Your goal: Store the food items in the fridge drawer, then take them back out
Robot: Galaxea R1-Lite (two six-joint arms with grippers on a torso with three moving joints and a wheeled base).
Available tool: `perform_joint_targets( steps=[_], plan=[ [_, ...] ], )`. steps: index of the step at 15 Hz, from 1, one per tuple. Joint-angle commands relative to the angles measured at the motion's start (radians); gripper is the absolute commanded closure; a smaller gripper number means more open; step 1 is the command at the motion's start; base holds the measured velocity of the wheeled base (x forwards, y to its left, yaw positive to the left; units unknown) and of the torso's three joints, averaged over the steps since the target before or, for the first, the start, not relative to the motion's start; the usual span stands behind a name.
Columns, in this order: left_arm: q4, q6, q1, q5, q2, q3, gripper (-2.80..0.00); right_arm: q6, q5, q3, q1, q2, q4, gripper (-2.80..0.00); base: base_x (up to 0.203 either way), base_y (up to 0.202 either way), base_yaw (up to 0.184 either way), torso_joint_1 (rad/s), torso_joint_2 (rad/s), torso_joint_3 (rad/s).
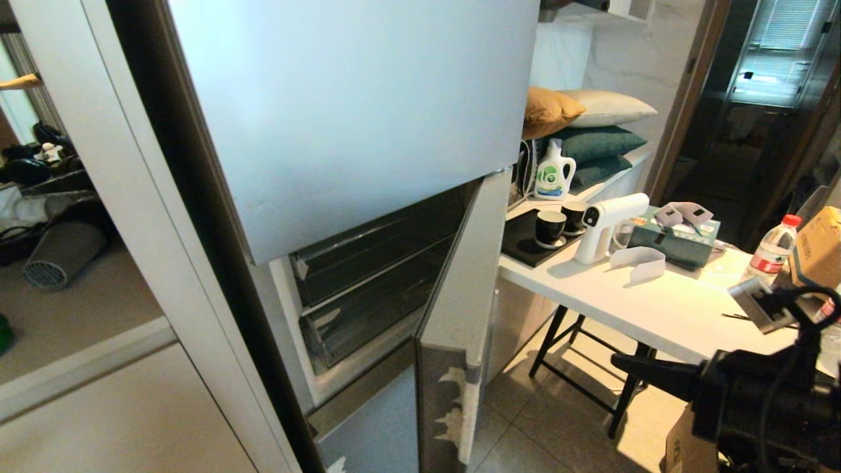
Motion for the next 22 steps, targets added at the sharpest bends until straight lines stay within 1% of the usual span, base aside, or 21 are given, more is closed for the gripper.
perform_joint_targets(
  steps=[1, 4, 6, 7, 10, 12, 14, 15, 18, 20, 22],
  plan=[
    [0.0, 0.0, 0.0, 0.0, -0.002, 0.011, 0.0, 0.0, 0.004, -0.069, 0.043, 0.19, -0.04, 0.0, 0.0, 0.0, 0.0, 0.0, 0.0, 0.0],
    [0.0, 0.0, 0.0, 0.0, -0.002, 0.011, 0.0, -0.004, 0.0, -0.198, 0.13, 0.427, -0.191, 0.0, 0.0, 0.0, 0.0, 0.0, 0.0, 0.0],
    [0.0, 0.0, 0.0, 0.0, -0.002, 0.011, 0.0, -0.006, -0.001, -0.29, 0.191, 0.548, -0.251, 0.0, 0.0, 0.0, 0.0, 0.0, 0.0, 0.0],
    [0.0, 0.0, 0.0, 0.0, -0.002, 0.011, 0.0, -0.007, 0.001, -0.342, 0.214, 0.597, -0.266, 0.0, 0.0, 0.0, 0.0, 0.0, 0.0, 0.0],
    [0.0, 0.0, 0.0, 0.0, -0.002, 0.011, 0.0, -0.004, 0.003, -0.496, 0.251, 0.711, -0.279, 0.0, 0.0, 0.0, 0.0, 0.0, 0.0, 0.0],
    [0.0, 0.0, 0.0, 0.0, -0.002, 0.011, 0.0, 0.0, 0.0, -0.638, 0.273, 0.779, -0.28, 0.0, 0.0, 0.0, 0.0, 0.0, 0.0, 0.0],
    [0.0, 0.0, 0.0, 0.0, -0.002, 0.011, 0.0, 0.003, -0.006, -0.782, 0.313, 0.855, -0.279, 0.0, 0.0, 0.0, 0.0, 0.0, 0.0, 0.0],
    [0.0, 0.0, 0.0, 0.0, -0.002, 0.011, 0.0, 0.003, -0.016, -0.818, 0.345, 0.88, -0.278, 0.0, 0.0, 0.0, 0.0, 0.0, 0.0, 0.0],
    [0.0, 0.0, 0.0, 0.0, -0.002, 0.011, 0.0, 0.002, -0.074, -0.805, 0.355, 0.875, -0.28, 0.0, 0.0, 0.0, 0.0, 0.0, 0.0, 0.0],
    [0.0, 0.0, 0.0, 0.0, -0.002, 0.011, 0.0, 0.001, -0.106, -0.735, 0.359, 0.822, -0.288, 0.0, 0.0, 0.0, 0.0, 0.0, 0.0, 0.0],
    [0.0, 0.0, 0.0, 0.0, -0.002, 0.011, 0.0, 0.0, -0.119, -0.619, 0.367, 0.728, -0.315, 0.0, 0.0, 0.0, 0.0, 0.0, 0.0, 0.0]
  ],
)
